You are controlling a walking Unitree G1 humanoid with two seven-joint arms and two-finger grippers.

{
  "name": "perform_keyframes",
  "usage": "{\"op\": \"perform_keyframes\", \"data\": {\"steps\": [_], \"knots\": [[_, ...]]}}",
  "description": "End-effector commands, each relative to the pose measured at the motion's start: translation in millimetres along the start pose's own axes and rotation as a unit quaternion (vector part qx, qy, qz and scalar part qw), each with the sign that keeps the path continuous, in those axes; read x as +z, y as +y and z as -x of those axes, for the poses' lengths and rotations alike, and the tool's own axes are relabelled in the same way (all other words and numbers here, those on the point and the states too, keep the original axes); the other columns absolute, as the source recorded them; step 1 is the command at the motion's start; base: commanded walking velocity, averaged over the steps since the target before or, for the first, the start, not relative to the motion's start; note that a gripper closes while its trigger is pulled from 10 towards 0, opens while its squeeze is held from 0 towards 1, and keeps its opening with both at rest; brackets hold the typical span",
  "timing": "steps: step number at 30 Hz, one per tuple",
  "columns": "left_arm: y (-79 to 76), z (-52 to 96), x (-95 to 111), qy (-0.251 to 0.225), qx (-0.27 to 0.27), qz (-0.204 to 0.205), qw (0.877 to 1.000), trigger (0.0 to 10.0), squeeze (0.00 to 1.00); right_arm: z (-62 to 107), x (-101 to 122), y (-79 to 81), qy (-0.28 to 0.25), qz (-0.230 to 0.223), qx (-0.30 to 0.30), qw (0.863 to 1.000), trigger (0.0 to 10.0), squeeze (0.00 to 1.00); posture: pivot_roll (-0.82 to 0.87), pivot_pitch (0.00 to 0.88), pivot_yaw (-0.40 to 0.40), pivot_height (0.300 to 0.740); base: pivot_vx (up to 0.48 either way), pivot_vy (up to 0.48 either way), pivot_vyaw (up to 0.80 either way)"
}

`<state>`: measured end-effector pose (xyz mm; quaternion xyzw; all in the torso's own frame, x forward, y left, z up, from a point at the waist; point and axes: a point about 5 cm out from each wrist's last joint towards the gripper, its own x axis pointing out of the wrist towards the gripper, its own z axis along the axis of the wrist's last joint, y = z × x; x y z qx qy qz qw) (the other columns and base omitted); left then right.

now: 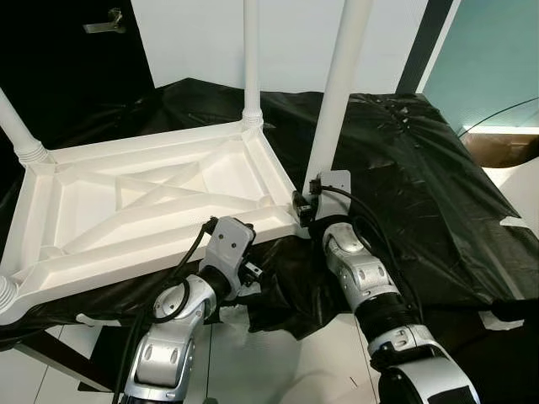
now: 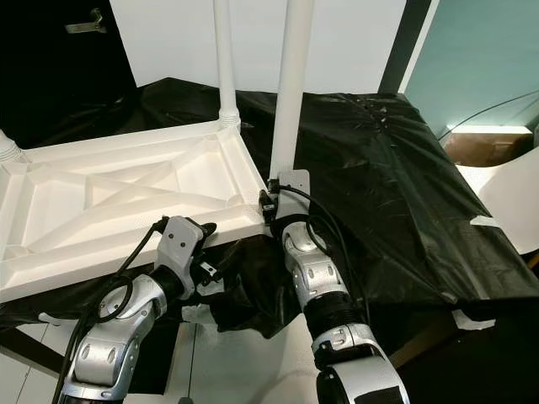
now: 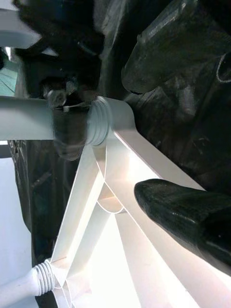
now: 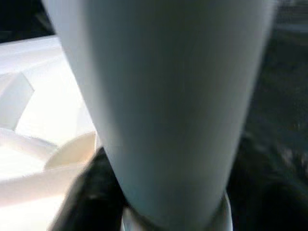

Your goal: Building children table

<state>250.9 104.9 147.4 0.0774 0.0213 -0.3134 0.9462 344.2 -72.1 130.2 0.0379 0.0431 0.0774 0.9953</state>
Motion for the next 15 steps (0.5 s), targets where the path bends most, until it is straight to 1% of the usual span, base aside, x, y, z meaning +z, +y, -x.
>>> {"op": "perform_keyframes", "data": {"steps": [1,4,6,9,10,11,12,14,15], "knots": [[2.5,0.9,-1,0.0,0.034,0.001,0.999,10.0,0.0,4.0,-11,-0.4,0.02,-0.013,-0.006,1.0,10.0,1.0,0.16,0.0,-0.078,0.74,0.0,0.0,0.0],[2.7,1.4,-1,0.001,0.035,0.0,0.999,10.0,0.0,4.5,-8,-5.5,0.012,-0.017,-0.002,1.0,10.0,1.0,0.16,0.0,-0.08,0.74,0.0,0.0,0.0],[2.6,2.2,-1,0.002,0.037,0.002,0.999,10.0,0.0,6.0,-5,-10.5,0.0,-0.031,0.016,0.999,10.0,1.0,0.15,0.0,-0.083,0.74,0.0,0.0,0.0],[2.0,2.7,-2,0.003,0.037,0.003,0.999,10.0,0.0,8.2,-2,-13.7,-0.016,-0.03,0.038,0.999,10.0,1.0,0.15,0.0,-0.083,0.74,0.0,0.0,0.0],[1.4,2.5,-3,0.003,0.037,0.004,0.999,10.0,0.0,8.8,-2,-16.4,-0.017,-0.02,0.058,0.998,10.0,1.0,0.15,0.0,-0.082,0.74,0.0,0.0,0.0],[1.4,2.5,-3,0.003,0.037,0.004,0.999,10.0,0.0,8.8,-2,-16.4,-0.017,-0.02,0.058,0.998,10.0,1.0,0.15,0.0,-0.082,0.74,0.0,0.0,0.0],[1.0,2.3,-3,0.003,0.036,0.004,0.999,10.0,0.0,9.3,-3,-18.2,-0.017,-0.013,0.071,0.997,10.0,1.0,0.15,0.0,-0.082,0.74,0.0,0.0,0.0],[1.5,1.2,-3,0.003,0.035,0.004,0.999,10.0,0.0,5.6,-3,-28.4,-0.011,0.003,0.092,0.996,10.0,0.98,0.13,0.0,-0.07,0.74,0.0,0.0,0.0],[1.5,1.2,-3,0.003,0.035,0.004,0.999,10.0,0.0,5.6,-3,-28.4,-0.011,0.003,0.092,0.996,10.0,0.98,0.13,0.0,-0.07,0.74,0.0,0.0,0.0]]}}
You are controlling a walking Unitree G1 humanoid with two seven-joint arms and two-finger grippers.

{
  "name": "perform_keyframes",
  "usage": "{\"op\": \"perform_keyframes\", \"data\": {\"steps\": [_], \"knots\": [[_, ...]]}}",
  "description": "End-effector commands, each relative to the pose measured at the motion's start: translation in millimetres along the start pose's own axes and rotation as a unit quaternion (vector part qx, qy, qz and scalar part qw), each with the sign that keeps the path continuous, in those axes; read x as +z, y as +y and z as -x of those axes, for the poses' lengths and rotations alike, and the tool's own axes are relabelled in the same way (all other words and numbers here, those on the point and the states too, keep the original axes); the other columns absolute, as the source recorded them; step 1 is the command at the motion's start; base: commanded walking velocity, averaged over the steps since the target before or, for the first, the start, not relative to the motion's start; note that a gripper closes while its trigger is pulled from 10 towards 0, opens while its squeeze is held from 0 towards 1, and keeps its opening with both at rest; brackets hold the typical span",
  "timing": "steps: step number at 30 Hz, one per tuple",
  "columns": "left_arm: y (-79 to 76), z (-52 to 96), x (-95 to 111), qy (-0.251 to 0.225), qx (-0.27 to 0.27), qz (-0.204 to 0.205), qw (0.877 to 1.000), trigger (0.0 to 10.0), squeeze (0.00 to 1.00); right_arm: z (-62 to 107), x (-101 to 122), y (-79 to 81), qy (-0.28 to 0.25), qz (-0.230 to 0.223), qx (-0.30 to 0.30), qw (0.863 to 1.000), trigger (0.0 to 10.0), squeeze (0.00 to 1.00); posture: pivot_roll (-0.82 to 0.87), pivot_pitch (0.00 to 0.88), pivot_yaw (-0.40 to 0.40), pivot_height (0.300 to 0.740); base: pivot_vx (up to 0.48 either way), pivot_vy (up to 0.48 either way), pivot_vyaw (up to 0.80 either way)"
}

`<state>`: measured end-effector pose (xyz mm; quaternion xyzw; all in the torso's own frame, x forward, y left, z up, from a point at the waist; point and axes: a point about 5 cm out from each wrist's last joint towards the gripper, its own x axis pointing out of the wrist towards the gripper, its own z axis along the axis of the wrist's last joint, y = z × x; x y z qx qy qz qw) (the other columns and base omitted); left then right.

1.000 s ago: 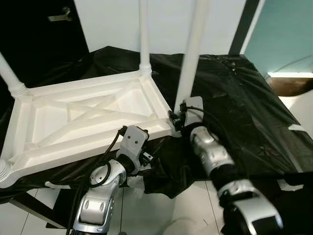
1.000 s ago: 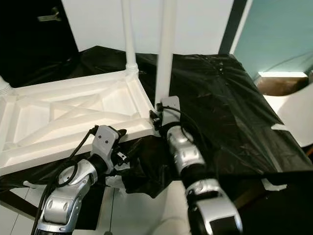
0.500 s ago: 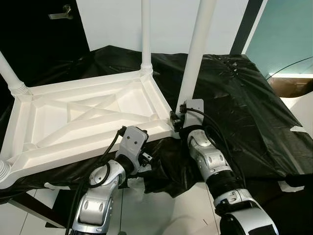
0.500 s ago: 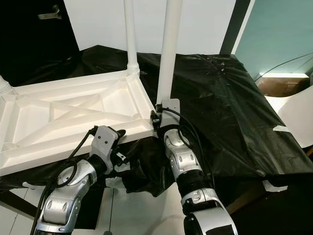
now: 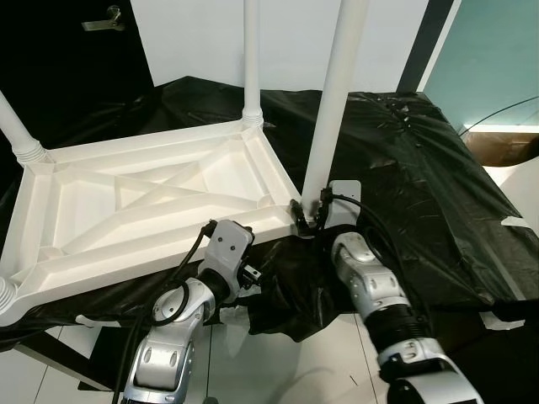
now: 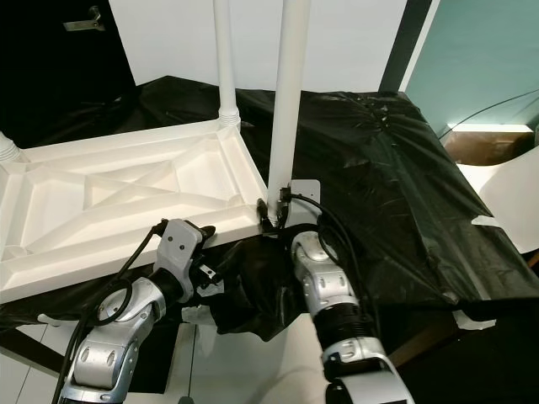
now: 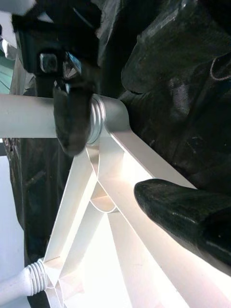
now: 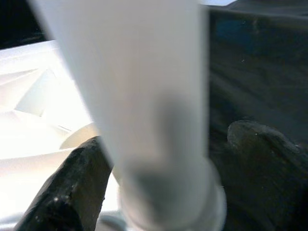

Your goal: Building children table

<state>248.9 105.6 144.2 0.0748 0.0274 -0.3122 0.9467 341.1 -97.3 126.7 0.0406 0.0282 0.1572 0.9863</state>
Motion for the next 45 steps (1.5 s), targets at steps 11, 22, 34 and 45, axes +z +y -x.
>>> {"op": "perform_keyframes", "data": {"steps": [11,22,34,45], "knots": [[6.3,-5.7,3,-0.004,0.027,-0.004,1.0,10.0,0.0,-19.4,24,-8.8,0.003,0.07,0.209,0.975,10.0,0.0,0.11,0.0,-0.046,0.74,0.0,0.0,0.0],[8.7,-5.2,6,-0.009,0.032,-0.007,0.999,10.0,0.0,-26.7,25,-6.2,0.041,0.114,0.287,0.95,0.0,0.0,0.13,0.0,-0.058,0.74,0.0,0.0,0.0],[6.9,-3.8,5,-0.008,0.035,-0.003,0.999,10.0,0.0,-25.2,13,-20.3,0.074,0.103,0.247,0.961,0.0,0.0,0.12,0.0,-0.058,0.74,0.0,0.0,0.0],[5.7,-3.4,4,-0.006,0.03,-0.001,1.0,10.0,0.0,-25.8,0,-14.9,0.072,0.061,0.126,0.988,0.0,0.0,0.12,0.0,-0.062,0.74,0.0,0.0,0.0]]}}
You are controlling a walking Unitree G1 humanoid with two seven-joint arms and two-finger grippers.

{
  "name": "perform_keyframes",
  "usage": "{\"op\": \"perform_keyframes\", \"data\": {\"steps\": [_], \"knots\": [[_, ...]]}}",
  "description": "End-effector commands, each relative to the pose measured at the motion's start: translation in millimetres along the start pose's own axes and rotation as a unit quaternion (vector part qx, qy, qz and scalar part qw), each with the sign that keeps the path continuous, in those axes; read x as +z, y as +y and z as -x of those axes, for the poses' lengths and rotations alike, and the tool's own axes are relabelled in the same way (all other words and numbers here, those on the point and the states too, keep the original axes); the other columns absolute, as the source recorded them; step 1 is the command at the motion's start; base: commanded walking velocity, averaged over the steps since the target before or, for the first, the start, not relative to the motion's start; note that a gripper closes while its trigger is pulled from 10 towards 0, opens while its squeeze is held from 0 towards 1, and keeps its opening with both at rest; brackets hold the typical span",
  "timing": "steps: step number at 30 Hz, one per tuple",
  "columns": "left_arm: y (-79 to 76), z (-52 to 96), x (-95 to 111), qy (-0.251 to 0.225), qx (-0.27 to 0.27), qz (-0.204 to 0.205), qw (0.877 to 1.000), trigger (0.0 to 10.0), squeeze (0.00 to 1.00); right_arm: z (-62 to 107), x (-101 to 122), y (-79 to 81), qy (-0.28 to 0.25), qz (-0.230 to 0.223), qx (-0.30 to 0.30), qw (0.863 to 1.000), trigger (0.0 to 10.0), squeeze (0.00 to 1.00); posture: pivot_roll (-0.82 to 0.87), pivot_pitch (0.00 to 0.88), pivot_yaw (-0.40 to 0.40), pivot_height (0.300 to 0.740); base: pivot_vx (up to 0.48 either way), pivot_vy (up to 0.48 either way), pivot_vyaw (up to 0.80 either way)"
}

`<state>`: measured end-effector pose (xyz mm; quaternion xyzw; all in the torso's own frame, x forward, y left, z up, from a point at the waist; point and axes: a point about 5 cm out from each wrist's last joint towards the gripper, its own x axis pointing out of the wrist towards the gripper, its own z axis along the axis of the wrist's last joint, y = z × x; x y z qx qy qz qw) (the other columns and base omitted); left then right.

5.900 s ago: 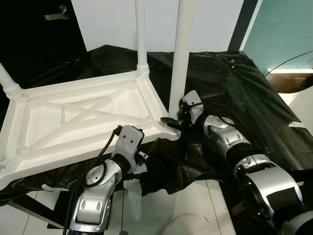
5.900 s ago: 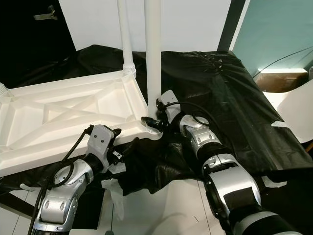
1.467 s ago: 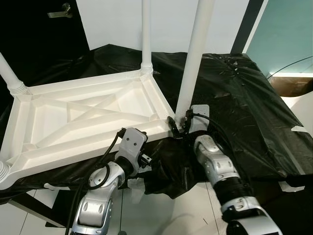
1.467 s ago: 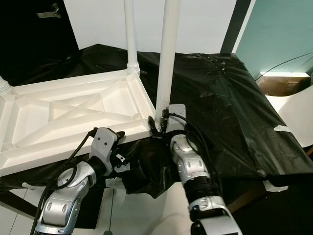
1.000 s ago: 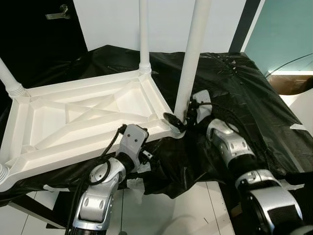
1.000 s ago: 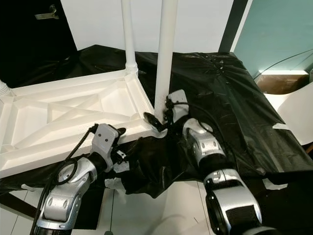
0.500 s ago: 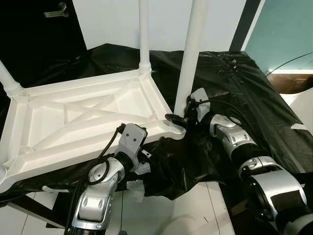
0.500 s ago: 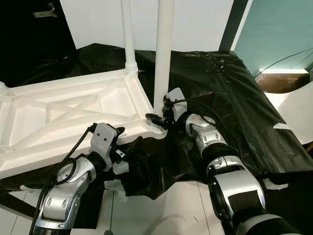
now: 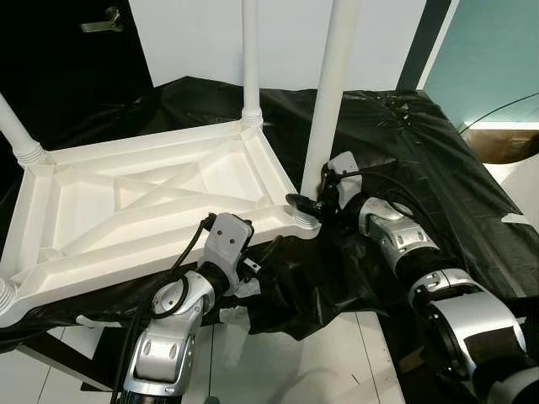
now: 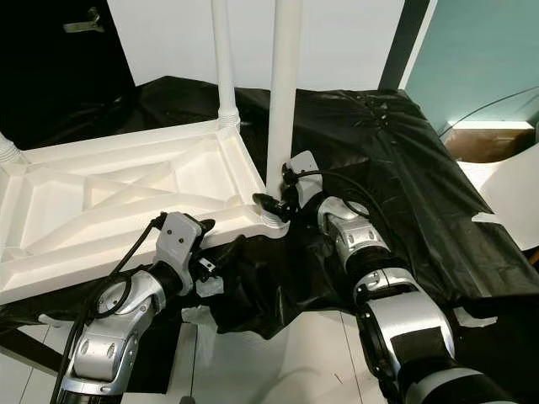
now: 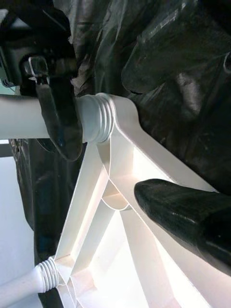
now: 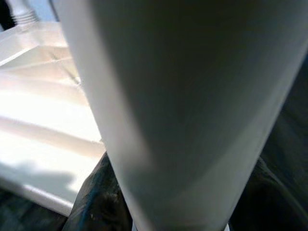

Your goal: Building children table

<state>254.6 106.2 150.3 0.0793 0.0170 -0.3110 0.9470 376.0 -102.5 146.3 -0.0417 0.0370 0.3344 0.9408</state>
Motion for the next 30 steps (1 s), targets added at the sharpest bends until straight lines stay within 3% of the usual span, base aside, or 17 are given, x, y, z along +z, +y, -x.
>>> {"op": "perform_keyframes", "data": {"steps": [1,8,12,21,22,24,25,26,27,30], "knots": [[0.9,0.8,-2,0.003,0.029,0.006,1.0,10.0,0.0,2.3,-24,8.6,0.043,-0.035,-0.065,0.996,0.0,0.0,0.13,0.0,-0.063,0.74,0.0,0.0,0.0],[0.5,3.1,-3,0.005,0.03,0.007,1.0,10.0,0.0,1.1,-33,32.2,0.037,-0.073,-0.139,0.987,0.0,0.0,0.13,0.0,-0.066,0.74,0.0,0.0,0.0],[0.3,4.5,-4,0.007,0.032,0.008,0.999,10.0,0.0,2.2,-38,49.1,0.031,-0.12,-0.201,0.972,0.0,0.0,0.14,0.003,-0.065,0.74,0.0,0.0,0.0],[-1.3,4.5,-4,0.008,0.028,0.009,1.0,10.0,0.0,5.0,-32,51.2,0.023,-0.131,-0.204,0.97,0.2,0.0,0.14,0.006,-0.052,0.74,0.0,0.0,0.0],[-0.4,4.7,-4,0.009,0.028,0.008,1.0,10.0,0.0,5.1,-32,51.9,0.024,-0.127,-0.204,0.97,10.0,0.0,0.13,0.005,-0.05,0.74,0.0,0.0,0.0],[0.8,4.9,-4,0.009,0.028,0.007,1.0,10.0,0.0,5.6,-29,52.3,0.02,-0.123,-0.208,0.97,10.0,0.0,0.13,0.003,-0.048,0.74,0.0,0.0,0.0],[1.5,4.9,-4,0.009,0.028,0.006,1.0,10.0,0.0,6.4,-27,51.4,0.013,-0.121,-0.209,0.97,10.0,0.09,0.13,0.004,-0.047,0.74,0.0,0.0,0.0],[1.5,4.9,-4,0.009,0.028,0.006,1.0,10.0,0.0,6.4,-27,51.4,0.013,-0.121,-0.209,0.97,10.0,0.09,0.13,0.004,-0.047,0.74,0.0,0.0,0.0],[1.7,4.6,-3,0.009,0.027,0.005,1.0,10.0,0.0,8.1,-23,49.7,0.002,-0.118,-0.207,0.971,10.0,1.0,0.13,0.004,-0.044,0.74,0.0,0.0,0.0],[0.0,3.1,-3,0.008,0.024,0.005,1.0,10.0,0.0,13.9,-15,44.7,-0.025,-0.105,-0.167,0.98,10.0,1.0,0.12,0.002,-0.047,0.74,0.0,0.0,0.0]]}}
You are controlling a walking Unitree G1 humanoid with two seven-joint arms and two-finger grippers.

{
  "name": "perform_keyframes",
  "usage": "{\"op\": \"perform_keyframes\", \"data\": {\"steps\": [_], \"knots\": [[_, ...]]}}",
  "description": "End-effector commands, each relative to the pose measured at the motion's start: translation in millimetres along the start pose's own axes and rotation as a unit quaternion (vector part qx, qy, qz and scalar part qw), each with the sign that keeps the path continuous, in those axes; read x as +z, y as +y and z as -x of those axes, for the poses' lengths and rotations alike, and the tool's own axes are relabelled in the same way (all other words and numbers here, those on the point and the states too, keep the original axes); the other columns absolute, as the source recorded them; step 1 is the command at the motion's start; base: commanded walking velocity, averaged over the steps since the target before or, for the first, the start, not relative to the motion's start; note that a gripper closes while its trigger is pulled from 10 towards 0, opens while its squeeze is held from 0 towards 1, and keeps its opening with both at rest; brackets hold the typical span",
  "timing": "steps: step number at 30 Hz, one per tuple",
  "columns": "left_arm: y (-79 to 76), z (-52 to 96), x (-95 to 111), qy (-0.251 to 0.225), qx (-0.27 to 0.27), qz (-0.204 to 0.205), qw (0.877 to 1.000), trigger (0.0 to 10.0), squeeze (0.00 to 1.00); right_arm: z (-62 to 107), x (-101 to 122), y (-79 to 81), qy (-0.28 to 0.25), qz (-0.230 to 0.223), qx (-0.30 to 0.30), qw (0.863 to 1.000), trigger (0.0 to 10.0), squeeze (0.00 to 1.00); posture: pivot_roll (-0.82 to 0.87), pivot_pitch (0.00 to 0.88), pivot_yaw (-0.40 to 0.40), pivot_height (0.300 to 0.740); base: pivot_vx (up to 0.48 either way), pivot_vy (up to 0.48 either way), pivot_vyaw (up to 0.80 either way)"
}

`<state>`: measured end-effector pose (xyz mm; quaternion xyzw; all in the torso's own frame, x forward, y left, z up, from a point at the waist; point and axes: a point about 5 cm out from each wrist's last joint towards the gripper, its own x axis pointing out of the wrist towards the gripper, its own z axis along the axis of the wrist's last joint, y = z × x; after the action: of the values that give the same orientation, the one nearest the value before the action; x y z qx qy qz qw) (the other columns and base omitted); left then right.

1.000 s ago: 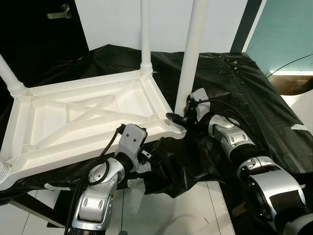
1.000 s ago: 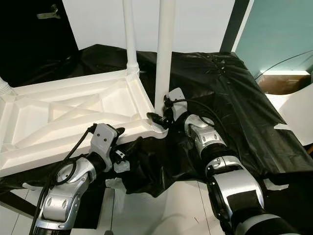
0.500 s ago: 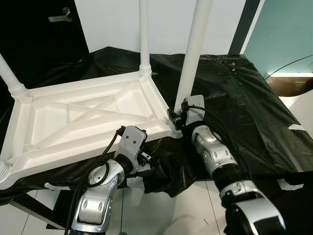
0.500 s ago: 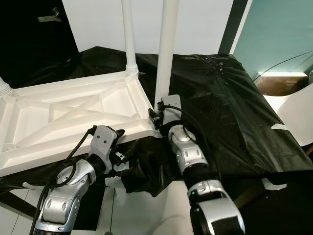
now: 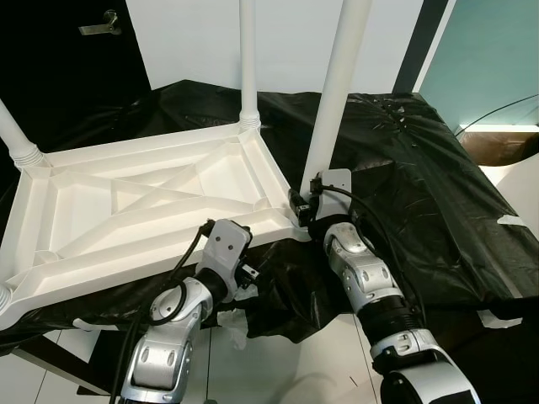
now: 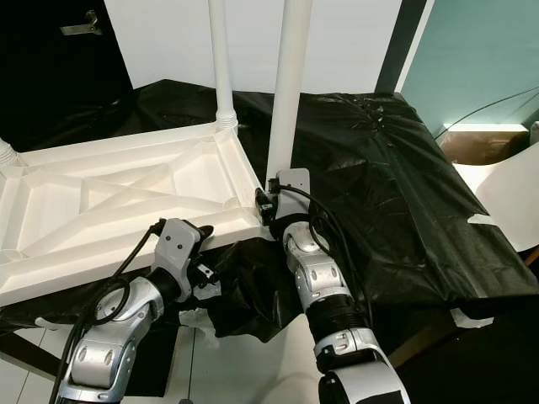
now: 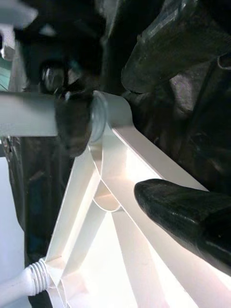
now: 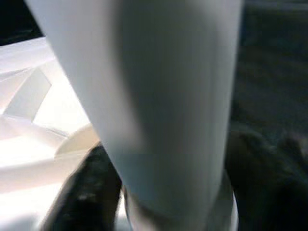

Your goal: Building children table

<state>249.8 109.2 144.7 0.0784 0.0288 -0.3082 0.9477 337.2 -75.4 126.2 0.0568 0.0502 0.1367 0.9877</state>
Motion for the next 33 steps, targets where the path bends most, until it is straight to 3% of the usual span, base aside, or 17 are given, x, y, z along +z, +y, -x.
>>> {"op": "perform_keyframes", "data": {"steps": [1,6,7,8,13,15,19,24,28,29,30,31,33], "knots": [[1.2,-2.0,3,-0.003,0.022,0.001,1.0,10.0,0.0,1.9,4,-2.1,-0.008,-0.001,0.032,0.999,10.0,1.0,0.12,0.002,-0.047,0.74,0.0,0.0,0.0],[2.1,-2.3,3,-0.003,0.024,0.001,1.0,10.0,0.0,3.7,7,-11.0,-0.01,0.026,0.088,0.996,10.0,1.0,0.13,0.0,-0.05,0.74,0.0,0.0,0.0],[2.9,-2.4,3,-0.003,0.025,0.001,1.0,10.0,0.0,3.4,9,-16.2,-0.012,0.036,0.104,0.994,10.0,0.89,0.13,0.0,-0.05,0.74,0.0,0.0,0.0],[3.4,-2.3,3,-0.003,0.026,0.0,1.0,10.0,0.0,3.0,11,-20.4,-0.012,0.044,0.117,0.992,10.0,0.02,0.13,0.0,-0.05,0.74,0.0,0.0,0.0],[4.2,-2.2,3,-0.004,0.027,-0.001,1.0,10.0,0.0,-2.3,18,-28.1,-0.013,0.069,0.157,0.985,10.0,0.0,0.13,0.0,-0.049,0.74,0.0,0.0,0.0],[4.3,-2.4,3,-0.004,0.026,-0.002,1.0,10.0,0.0,-10.6,28,-29.2,-0.016,0.087,0.197,0.976,10.0,0.0,0.13,0.0,-0.042,0.74,0.0,0.0,0.0],[4.4,-3.1,3,-0.004,0.025,-0.002,1.0,10.0,0.0,-14.7,30,-28.2,-0.012,0.092,0.211,0.973,10.0,0.0,0.13,0.0,-0.042,0.74,0.0,0.0,0.0],[6.6,-6.0,6,-0.006,0.022,-0.008,1.0,10.0,0.0,-24.8,32,-9.1,0.008,0.124,0.287,0.95,10.0,0.0,0.14,0.0,-0.049,0.74,0.0,0.0,0.0],[7.8,-6.1,7,-0.007,0.025,-0.009,1.0,10.0,0.0,-24.6,27,-7.1,0.02,0.143,0.305,0.941,10.0,0.0,0.14,0.0,-0.053,0.74,0.0,0.0,0.0],[8.0,-5.6,7,-0.008,0.026,-0.01,1.0,10.0,0.0,-24.1,22,-8.6,0.031,0.157,0.306,0.938,3.7,0.0,0.15,0.0,-0.057,0.74,0.0,0.0,0.0],[8.0,-5.3,7,-0.008,0.027,-0.01,1.0,10.0,0.0,-23.8,19,-9.8,0.039,0.166,0.306,0.936,3.7,0.0,0.15,0.0,-0.058,0.74,0.0,0.0,0.0],[7.7,-4.5,7,-0.008,0.03,-0.009,0.999,10.0,0.0,-23.3,17,-12.2,0.043,0.164,0.307,0.936,0.0,0.0,0.15,0.0,-0.06,0.74,0.0,0.0,0.0],[7.6,-4.0,7,-0.007,0.031,-0.009,0.999,10.0,0.0,-23.4,17,-13.8,0.044,0.16,0.308,0.937,0.0,0.0,0.15,0.0,-0.061,0.74,0.0,0.0,0.0]]}}
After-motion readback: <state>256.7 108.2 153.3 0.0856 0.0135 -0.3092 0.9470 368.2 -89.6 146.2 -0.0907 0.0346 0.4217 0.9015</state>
